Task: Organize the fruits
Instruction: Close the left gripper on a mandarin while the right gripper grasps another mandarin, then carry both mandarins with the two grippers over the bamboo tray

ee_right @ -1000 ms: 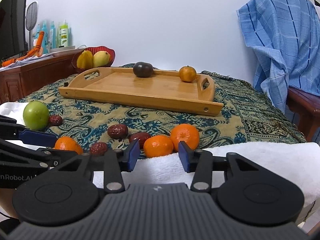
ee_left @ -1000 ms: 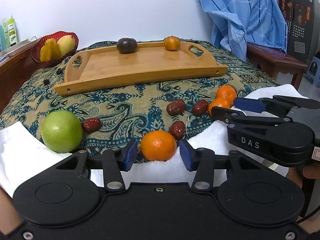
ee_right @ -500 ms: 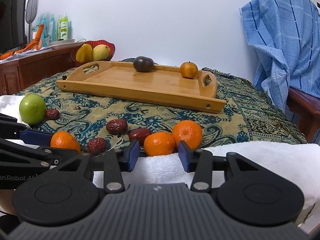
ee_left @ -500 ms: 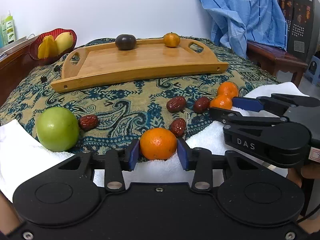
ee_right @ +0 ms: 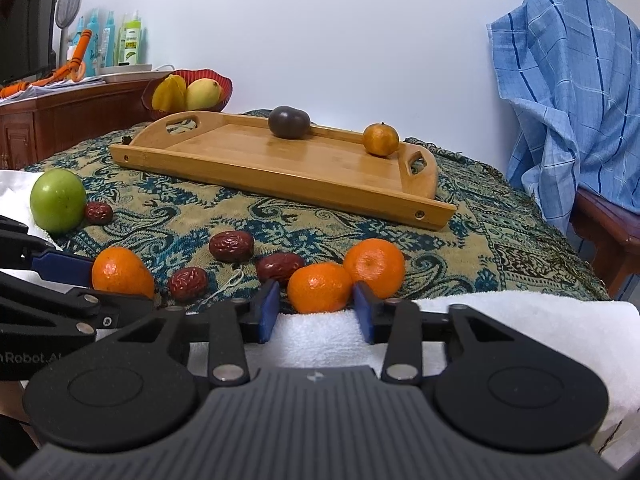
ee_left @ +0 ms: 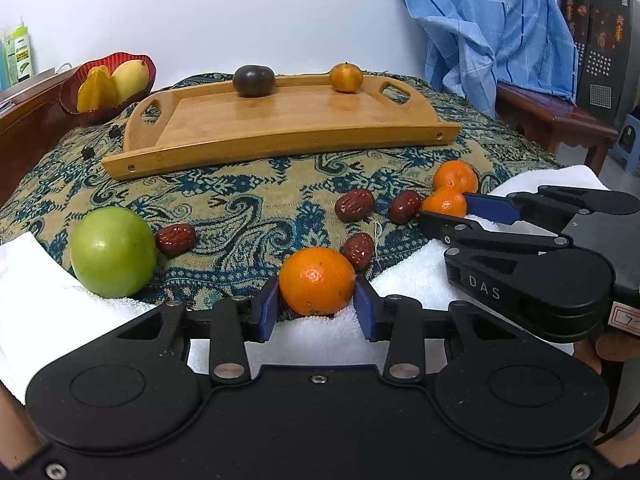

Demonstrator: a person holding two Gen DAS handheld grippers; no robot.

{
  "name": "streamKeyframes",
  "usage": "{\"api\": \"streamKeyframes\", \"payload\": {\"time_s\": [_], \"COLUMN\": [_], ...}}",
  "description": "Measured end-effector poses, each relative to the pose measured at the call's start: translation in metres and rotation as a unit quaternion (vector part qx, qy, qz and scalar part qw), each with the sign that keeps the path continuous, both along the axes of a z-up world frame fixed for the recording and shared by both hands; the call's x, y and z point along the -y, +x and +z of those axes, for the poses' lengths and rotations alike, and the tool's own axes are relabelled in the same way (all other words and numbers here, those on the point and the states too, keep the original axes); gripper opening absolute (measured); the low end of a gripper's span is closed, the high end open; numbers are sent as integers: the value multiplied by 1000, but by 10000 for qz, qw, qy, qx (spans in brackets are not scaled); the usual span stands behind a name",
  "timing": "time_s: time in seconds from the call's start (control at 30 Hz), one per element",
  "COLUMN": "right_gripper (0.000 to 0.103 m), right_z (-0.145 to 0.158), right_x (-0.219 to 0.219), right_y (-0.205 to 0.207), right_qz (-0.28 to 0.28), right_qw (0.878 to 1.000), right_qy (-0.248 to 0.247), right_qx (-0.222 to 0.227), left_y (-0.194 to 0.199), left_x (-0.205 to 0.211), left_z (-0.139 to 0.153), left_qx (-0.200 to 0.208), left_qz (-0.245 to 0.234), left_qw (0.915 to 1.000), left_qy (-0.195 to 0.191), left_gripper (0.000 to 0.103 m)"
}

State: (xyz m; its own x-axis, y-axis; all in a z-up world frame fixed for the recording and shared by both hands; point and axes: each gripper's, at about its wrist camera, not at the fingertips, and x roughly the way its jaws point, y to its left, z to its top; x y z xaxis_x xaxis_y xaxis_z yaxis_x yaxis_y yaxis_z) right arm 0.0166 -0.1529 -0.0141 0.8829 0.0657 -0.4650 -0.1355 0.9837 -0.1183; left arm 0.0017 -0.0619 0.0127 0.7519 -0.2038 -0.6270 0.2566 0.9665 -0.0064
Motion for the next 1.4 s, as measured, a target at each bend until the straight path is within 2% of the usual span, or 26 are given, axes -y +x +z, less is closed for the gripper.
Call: {"api": "streamKeyframes", "payload": {"time_s": [0.37, 0.77, 1.1, 1.33, 1.4], "right_gripper": [38, 38, 38, 38, 38], "right_z": [8, 33, 63, 87, 90], "right_x": [-4, 3, 19, 38, 44], "right_y": [-1, 12, 52, 89, 105], "right_qz": [37, -126, -255, -376, -448], "right_qw": [9996, 9956, 9922, 9920, 9906], "right_qy": [194, 745, 1107, 938, 1059], "right_qx": [204, 560, 510, 752, 748], "left_y": [4, 33, 79, 120, 132], "left_x": [-1, -10, -9, -12, -12], "left_z": [16, 35, 55, 78, 83], "left_qx": [280, 331, 340, 480, 519], "left_qz": [129, 285, 352, 349, 344], "left_qw": [9995, 9990, 9986, 9973, 9970], "left_qy": [96, -90, -208, -422, -456], "left_gripper": [38, 38, 38, 37, 37]}}
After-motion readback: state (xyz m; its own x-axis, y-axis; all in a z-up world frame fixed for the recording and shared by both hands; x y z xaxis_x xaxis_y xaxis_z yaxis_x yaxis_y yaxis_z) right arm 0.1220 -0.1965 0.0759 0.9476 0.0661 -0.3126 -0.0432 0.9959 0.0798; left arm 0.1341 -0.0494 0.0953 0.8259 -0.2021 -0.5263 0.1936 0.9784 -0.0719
